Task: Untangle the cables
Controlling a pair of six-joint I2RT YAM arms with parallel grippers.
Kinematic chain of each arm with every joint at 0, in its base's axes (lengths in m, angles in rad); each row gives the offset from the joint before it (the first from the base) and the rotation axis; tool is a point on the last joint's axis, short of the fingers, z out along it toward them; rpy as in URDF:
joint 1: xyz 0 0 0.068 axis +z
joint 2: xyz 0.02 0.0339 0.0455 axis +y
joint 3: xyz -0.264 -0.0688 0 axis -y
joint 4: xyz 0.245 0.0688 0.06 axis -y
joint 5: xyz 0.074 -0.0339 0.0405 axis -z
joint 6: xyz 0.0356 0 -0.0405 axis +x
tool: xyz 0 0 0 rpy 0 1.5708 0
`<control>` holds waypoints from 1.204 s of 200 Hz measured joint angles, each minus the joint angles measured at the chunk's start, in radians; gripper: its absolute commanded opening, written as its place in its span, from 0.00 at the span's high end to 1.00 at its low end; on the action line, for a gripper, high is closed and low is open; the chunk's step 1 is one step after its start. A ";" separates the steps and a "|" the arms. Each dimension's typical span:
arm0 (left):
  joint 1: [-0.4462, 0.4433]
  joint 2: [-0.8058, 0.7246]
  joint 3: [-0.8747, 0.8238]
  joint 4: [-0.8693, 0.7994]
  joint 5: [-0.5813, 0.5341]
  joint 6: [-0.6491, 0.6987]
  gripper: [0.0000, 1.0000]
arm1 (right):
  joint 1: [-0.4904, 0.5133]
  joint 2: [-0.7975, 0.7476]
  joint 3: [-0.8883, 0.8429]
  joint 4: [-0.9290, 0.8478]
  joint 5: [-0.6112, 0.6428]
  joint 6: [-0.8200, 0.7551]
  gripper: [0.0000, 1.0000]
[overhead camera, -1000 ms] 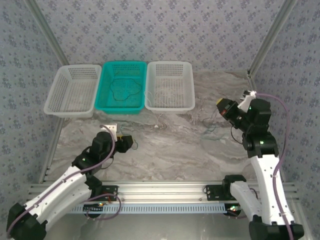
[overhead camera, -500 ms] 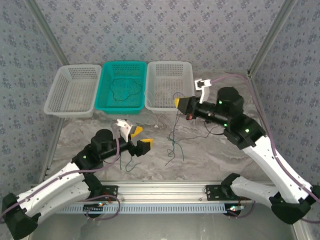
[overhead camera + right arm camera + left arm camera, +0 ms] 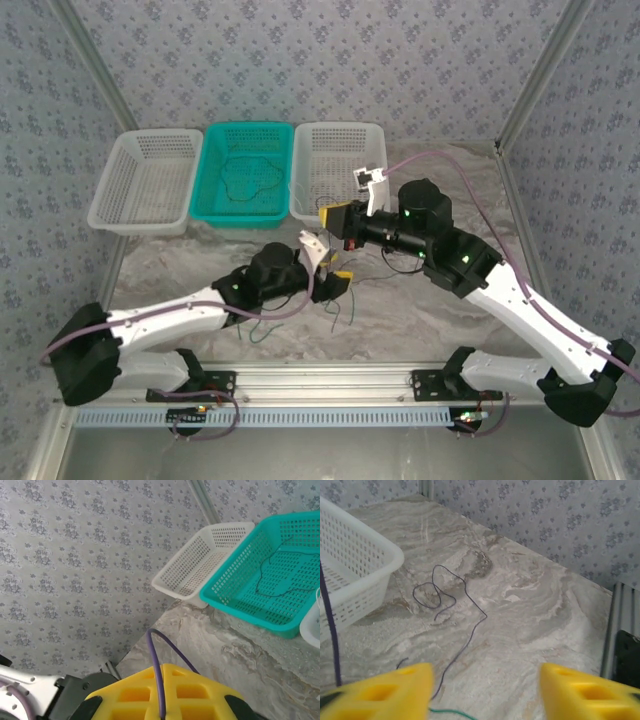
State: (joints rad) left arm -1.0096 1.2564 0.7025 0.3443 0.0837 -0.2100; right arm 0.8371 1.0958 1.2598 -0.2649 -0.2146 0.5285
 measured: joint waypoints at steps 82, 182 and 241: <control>-0.001 -0.099 0.008 -0.016 -0.130 -0.039 1.00 | -0.025 -0.131 -0.160 -0.060 0.270 -0.039 0.29; 0.008 -0.119 0.087 -0.146 -0.235 -0.187 1.00 | 0.090 -0.314 -0.827 0.352 0.330 0.056 0.24; 0.008 -0.119 0.090 -0.169 -0.248 -0.226 1.00 | 0.177 0.041 -0.764 0.663 0.297 0.103 0.22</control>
State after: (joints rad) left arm -1.0012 1.1374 0.7929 0.1753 -0.1638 -0.4362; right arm 1.0142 1.1366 0.4953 0.3985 0.0826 0.6319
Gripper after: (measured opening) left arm 0.052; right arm 0.789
